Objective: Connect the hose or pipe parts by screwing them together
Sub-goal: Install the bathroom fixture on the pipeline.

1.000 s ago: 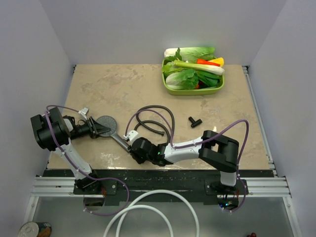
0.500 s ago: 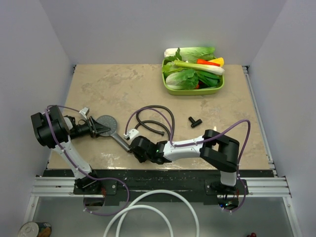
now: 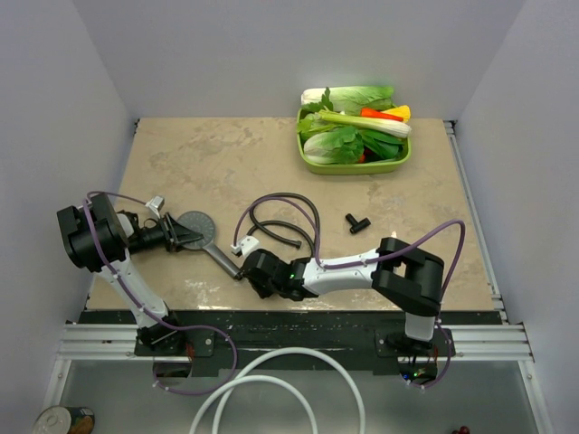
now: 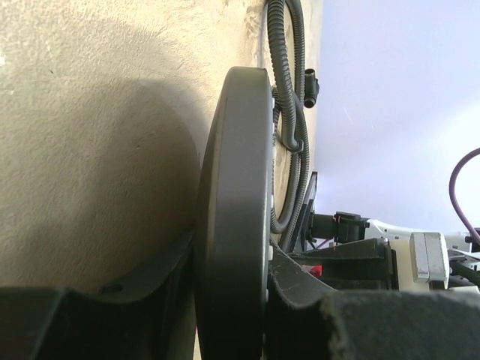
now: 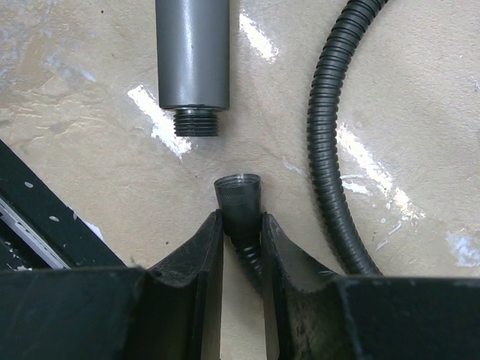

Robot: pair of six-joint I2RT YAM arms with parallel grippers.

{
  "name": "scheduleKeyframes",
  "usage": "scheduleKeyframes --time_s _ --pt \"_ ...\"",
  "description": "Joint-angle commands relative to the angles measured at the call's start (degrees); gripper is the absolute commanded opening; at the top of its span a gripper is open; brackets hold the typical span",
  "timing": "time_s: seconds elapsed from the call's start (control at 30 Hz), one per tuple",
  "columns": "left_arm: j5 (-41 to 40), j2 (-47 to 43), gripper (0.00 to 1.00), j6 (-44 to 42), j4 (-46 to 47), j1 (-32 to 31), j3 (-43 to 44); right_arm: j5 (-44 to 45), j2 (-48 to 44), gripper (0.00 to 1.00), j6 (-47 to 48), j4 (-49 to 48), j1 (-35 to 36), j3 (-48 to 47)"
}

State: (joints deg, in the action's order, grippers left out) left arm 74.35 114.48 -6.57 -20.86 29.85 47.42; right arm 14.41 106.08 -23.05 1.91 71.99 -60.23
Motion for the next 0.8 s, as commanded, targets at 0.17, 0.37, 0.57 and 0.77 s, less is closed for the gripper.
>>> scheduleKeyframes --time_s 0.17,0.37,0.57,0.77 --pt "-4.91 1.62 0.0 2.0 3.55 -0.05 -0.4 1.85 0.09 0.01 -1.12 0.02 0.35 -0.86" --pt "-5.09 2.24 0.0 2.0 3.46 -0.05 -0.22 2.2 1.84 0.02 -0.33 0.55 0.26 -3.31" --pt "-5.26 2.25 0.0 1.47 3.29 -0.05 -0.22 1.76 3.69 0.03 0.81 0.55 0.26 -6.39" --pt "-5.53 1.63 0.0 1.56 3.9 -0.05 -0.49 1.58 4.13 0.03 1.16 0.64 0.26 -7.89"
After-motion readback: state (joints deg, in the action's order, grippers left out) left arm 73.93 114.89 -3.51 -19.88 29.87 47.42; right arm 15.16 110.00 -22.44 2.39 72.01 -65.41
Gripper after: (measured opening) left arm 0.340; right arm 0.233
